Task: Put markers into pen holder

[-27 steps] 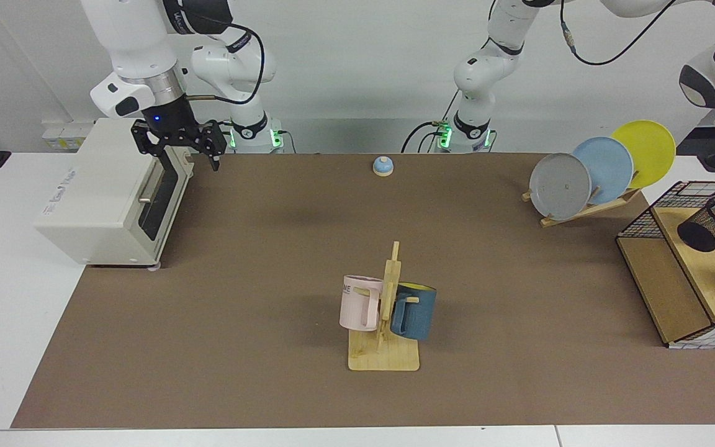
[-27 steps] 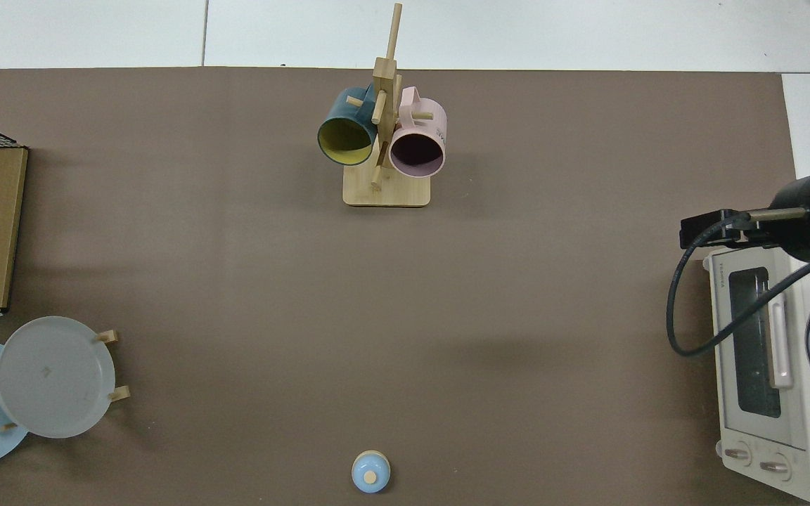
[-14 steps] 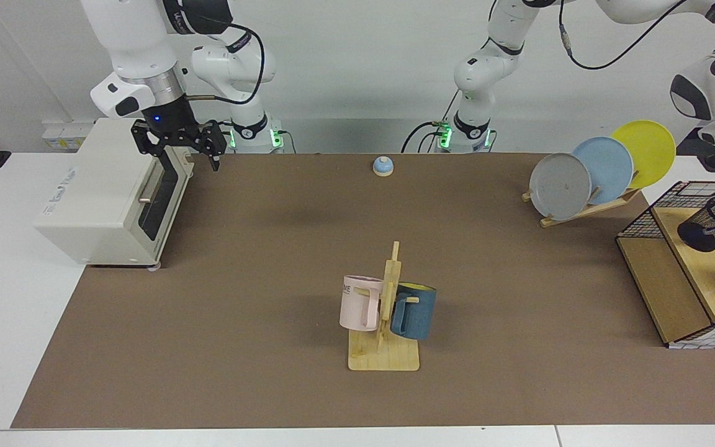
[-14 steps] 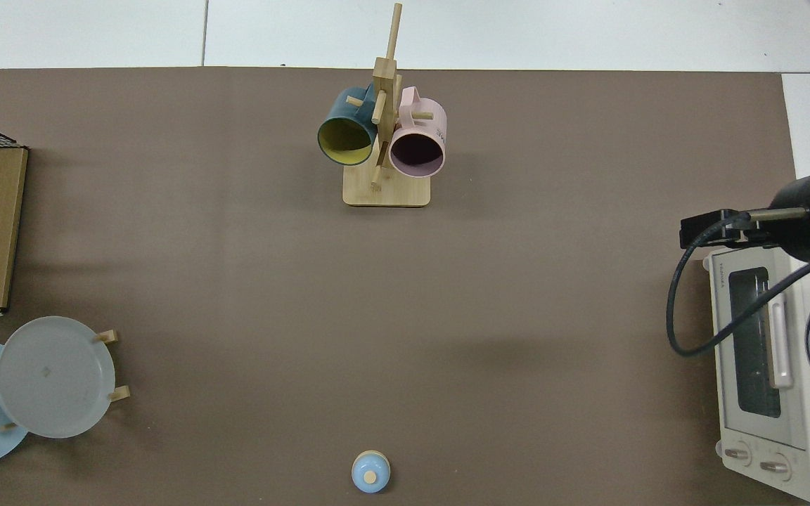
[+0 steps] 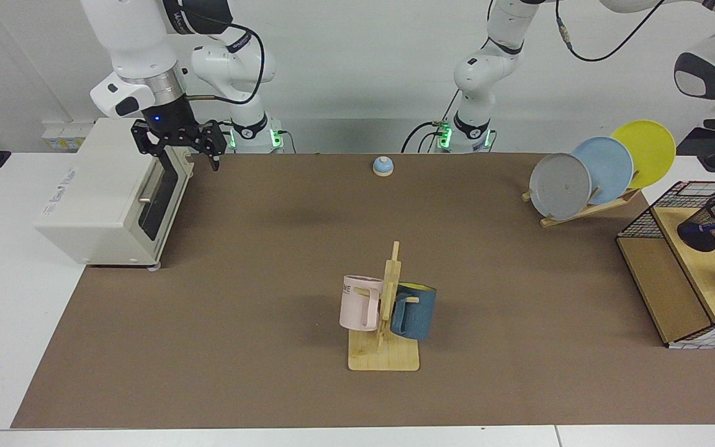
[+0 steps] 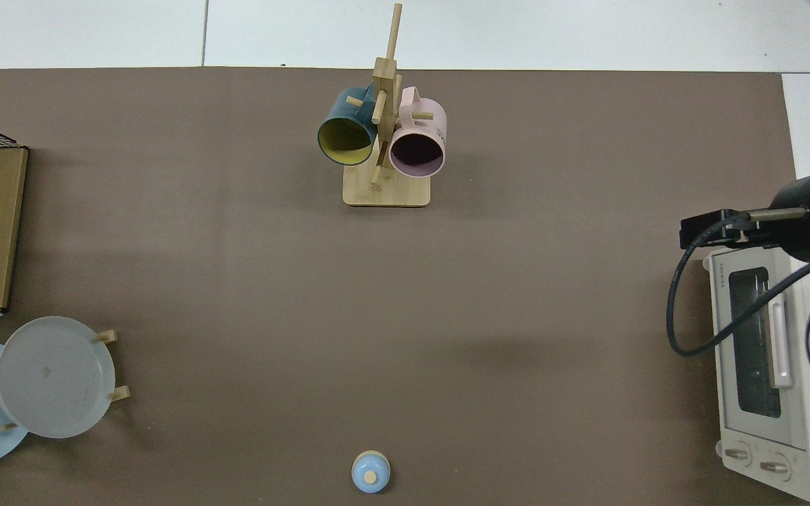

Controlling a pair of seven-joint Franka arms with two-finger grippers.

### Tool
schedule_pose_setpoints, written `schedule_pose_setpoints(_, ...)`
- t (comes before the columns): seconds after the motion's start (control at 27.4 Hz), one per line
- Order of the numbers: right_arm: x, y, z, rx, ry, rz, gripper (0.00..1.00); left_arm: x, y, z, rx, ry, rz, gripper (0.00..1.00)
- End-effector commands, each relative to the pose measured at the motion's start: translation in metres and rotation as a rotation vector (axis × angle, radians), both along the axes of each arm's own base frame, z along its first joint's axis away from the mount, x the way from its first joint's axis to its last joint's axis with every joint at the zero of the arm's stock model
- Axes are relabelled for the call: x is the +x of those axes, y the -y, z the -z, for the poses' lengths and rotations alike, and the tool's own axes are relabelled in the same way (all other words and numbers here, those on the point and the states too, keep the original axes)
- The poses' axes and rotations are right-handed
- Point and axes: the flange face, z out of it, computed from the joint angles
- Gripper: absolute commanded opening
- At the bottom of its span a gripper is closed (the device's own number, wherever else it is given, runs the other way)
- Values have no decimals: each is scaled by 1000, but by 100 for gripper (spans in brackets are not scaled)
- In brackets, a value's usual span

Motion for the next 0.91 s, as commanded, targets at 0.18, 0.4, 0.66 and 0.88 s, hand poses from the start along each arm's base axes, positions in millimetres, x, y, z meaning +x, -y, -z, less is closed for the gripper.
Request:
schedule_pose_setpoints(0.18, 0, 1, -4, 7, 3, 20, 100, -8, 78, -20, -318, 174, -468, 100)
schedule_pose_setpoints(0.4, 0, 1, -3, 7, 1, 20, 100, -11, 118, -8, -513, 240, -849, 100)
schedule_pose_setpoints(0.66, 0, 1, -3, 7, 1, 20, 100, -17, 173, -7, -646, 290, -1173, 100)
schedule_pose_setpoints(0.88, -1, 6, -3, 3, -8, 30, 100, -21, 208, -4, -688, 314, -1358, 100)
